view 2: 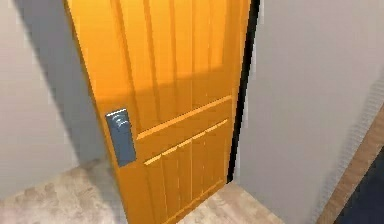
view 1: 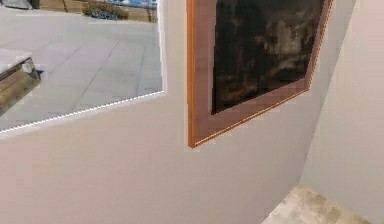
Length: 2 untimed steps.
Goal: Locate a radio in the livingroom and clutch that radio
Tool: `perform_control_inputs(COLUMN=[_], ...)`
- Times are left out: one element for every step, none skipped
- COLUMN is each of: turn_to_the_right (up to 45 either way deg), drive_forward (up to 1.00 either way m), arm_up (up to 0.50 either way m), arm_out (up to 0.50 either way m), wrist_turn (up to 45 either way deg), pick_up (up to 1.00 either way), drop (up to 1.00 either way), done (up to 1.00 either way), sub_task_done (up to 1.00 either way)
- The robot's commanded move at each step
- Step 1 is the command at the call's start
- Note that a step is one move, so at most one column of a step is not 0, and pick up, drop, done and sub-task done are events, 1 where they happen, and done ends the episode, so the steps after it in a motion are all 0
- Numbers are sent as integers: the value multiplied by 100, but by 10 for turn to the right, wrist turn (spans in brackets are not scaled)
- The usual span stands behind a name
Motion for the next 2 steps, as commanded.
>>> perform_control_inputs(turn_to_the_right=[360,0], drive_forward=[0,80], arm_up=[0,0], arm_out=[0,0], wrist_turn=[0,0], pick_up=[0,0], drop=[0,0], done=[0,0], sub_task_done=[0,0])
